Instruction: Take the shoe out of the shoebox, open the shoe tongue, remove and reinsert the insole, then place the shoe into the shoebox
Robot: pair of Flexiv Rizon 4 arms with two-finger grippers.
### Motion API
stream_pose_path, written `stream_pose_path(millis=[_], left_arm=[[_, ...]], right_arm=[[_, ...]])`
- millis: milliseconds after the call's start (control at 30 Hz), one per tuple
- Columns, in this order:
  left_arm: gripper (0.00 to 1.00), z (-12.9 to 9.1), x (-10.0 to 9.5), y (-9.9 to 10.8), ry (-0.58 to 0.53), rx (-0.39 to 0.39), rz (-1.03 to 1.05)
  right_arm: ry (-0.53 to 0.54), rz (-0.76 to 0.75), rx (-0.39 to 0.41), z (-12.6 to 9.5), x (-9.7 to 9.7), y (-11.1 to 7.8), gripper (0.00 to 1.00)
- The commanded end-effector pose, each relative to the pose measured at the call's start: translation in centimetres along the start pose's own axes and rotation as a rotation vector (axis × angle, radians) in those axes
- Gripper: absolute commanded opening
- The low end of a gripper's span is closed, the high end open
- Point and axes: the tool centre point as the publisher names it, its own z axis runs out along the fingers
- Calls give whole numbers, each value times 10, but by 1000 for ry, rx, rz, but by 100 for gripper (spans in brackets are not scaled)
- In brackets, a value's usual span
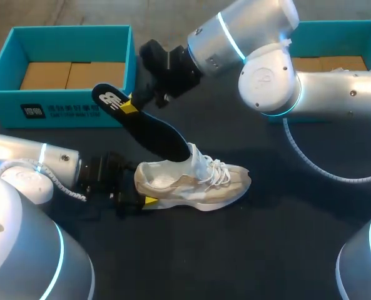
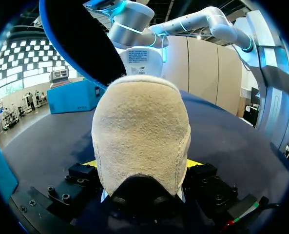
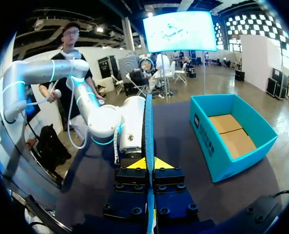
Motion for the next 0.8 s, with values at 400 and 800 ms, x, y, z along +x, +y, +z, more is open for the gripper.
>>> stream_pose_path(millis=[400,800], left_arm=[[0,-1,-1,2,1,-3,1],[0,-1,-1,2,1,-3,1]], right_arm=[[76,73,-48,-22,0,28,0],[202,204,-235,-47,7,58,0]])
